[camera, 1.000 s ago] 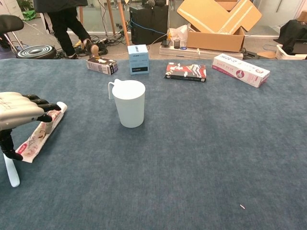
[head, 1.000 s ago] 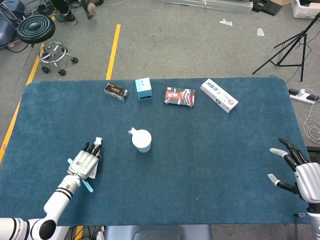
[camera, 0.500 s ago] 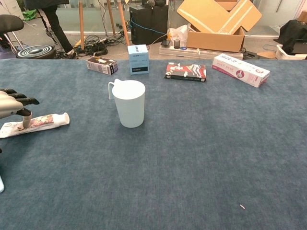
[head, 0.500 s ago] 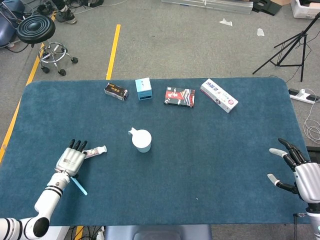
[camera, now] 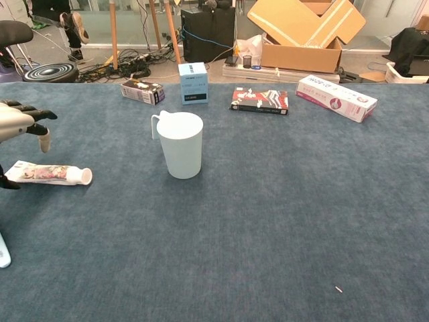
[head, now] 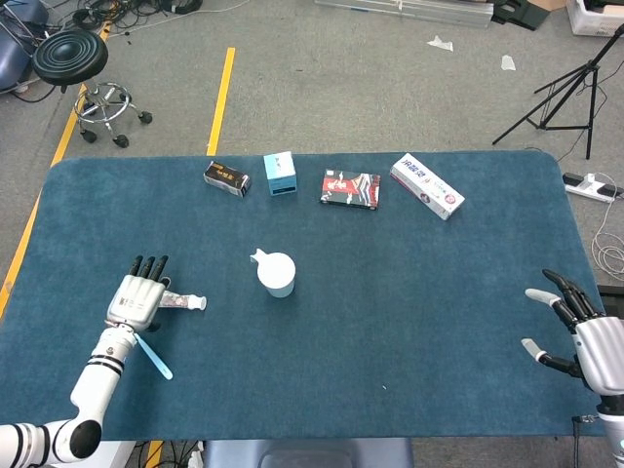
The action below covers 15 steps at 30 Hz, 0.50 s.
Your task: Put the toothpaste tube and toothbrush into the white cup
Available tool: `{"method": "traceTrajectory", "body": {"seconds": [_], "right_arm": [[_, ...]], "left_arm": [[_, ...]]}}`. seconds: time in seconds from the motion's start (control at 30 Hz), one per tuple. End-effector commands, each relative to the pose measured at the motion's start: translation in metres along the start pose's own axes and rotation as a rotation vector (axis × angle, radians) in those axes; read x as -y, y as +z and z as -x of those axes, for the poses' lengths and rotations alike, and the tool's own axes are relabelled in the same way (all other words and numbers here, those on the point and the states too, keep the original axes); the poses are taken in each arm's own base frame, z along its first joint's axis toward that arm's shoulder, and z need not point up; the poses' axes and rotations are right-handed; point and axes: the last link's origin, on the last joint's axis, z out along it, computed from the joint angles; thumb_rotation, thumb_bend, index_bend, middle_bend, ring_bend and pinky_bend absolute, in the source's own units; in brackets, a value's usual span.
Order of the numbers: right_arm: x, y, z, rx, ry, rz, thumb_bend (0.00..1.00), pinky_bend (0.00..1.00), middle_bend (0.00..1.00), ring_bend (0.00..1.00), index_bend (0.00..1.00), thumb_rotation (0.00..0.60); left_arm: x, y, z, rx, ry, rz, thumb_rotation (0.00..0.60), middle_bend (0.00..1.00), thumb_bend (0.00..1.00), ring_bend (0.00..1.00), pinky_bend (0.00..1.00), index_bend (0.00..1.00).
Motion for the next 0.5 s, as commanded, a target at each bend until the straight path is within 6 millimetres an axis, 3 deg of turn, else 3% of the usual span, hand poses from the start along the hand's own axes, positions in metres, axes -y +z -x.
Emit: {"method": "traceTrajectory", "body": {"seconds": [0.03,0.5], "right_arm": [[0.000,0.000,0.000,0.001,-0.001,0.000,0.12,0.51,0.14,0.16,0.30,0.600],[-0.001,0.000,-0.001,0.000,0.003,0.003,0.12,0.51,0.14,0.16,0.30,0.600]], "left_arm": [[-0.005,0.002,0.000,0.000,-0.084,-0.003,0.600,0.00,0.00,0.00,0.00,0.31],[-0.004,0.026,0.017,0.052,-0.129,-0.063,0.600,0.00,0.00,0.00,0.00,0.35]]}}
